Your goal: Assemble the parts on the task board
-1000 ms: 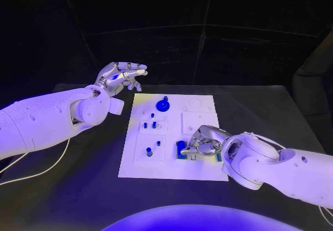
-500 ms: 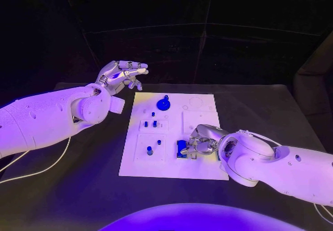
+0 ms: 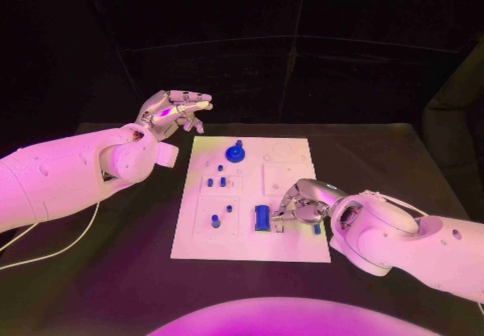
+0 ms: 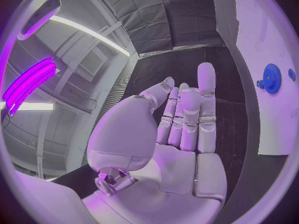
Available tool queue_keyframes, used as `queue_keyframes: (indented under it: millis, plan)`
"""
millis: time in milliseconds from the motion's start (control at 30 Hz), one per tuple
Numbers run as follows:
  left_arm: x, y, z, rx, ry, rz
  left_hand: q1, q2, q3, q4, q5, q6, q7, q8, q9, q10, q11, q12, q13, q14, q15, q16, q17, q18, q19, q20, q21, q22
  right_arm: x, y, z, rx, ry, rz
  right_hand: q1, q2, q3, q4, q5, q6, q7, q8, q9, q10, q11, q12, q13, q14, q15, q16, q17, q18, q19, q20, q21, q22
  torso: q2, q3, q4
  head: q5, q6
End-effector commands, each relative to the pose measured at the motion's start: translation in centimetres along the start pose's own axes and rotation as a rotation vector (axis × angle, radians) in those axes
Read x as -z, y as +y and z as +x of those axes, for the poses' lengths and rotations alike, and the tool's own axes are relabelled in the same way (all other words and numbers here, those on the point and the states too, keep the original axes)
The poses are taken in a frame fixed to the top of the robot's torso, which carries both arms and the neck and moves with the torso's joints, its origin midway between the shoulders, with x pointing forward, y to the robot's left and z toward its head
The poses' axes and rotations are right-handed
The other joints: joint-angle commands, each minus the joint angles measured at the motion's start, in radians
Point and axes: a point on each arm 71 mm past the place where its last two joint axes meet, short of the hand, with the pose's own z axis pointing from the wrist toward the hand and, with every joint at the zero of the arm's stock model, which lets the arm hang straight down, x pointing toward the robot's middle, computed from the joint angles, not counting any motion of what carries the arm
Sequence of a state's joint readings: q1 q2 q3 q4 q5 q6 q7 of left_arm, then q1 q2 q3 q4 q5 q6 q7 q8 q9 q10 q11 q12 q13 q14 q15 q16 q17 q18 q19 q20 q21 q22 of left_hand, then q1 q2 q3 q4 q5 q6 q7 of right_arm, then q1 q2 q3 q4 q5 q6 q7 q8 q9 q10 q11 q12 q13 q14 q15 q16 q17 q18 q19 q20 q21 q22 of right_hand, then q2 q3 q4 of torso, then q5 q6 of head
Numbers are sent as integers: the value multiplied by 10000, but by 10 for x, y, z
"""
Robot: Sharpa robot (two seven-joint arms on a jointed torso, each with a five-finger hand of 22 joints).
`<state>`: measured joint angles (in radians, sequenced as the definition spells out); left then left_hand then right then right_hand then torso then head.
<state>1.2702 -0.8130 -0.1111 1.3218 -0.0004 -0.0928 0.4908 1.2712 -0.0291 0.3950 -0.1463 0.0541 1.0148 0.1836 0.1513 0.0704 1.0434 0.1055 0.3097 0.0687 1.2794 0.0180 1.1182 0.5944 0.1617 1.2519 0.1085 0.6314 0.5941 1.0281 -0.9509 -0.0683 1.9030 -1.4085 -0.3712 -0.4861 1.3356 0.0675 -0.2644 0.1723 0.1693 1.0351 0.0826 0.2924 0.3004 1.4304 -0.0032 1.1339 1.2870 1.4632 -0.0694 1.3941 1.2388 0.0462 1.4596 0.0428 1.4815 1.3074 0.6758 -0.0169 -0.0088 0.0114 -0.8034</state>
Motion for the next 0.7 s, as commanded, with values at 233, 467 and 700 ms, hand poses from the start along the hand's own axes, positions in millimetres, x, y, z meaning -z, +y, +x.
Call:
queue_keyframes:
  millis: [233,467,700]
  plan:
    - [-1,-1,2,86,103,78,4,19,-59,-18,8,-81,-11,39,9,-64,26,41,4,-73,-2,-31,-11,206,-31,56,-61,-12,21,-42,-28,-562,-79,579,-62,38,-126,-36,348,-343,121,-304,-120,-162,156,-355,-176,453,123,-172,-168,33,-198,100,-162,558,-2,-26,-23,-382,94]
    - [-1,-2,3,108,141,92,7,32,-78,-15,7,-93,-12,56,9,-82,26,67,4,-76,-2,-20,-13,206,-25,57,-73,-22,29,-63,-35,609,-12,1329,-113,61,-206,-5,410,-117,74,-224,-87,-103,128,-267,-116,474,115,-118,-58,7,-119,118,-102,685,-9,2,-116,-416,116]
    - [0,-2,3,116,150,101,7,32,-78,-15,7,-93,-12,56,9,-82,26,67,4,-76,-2,-20,-13,206,-25,57,-73,-22,30,-71,-35,1457,142,1842,-251,25,-340,83,321,-5,32,-188,-54,-54,94,-216,-77,494,89,-73,25,-11,-65,102,-60,768,-23,-37,-75,-505,78]
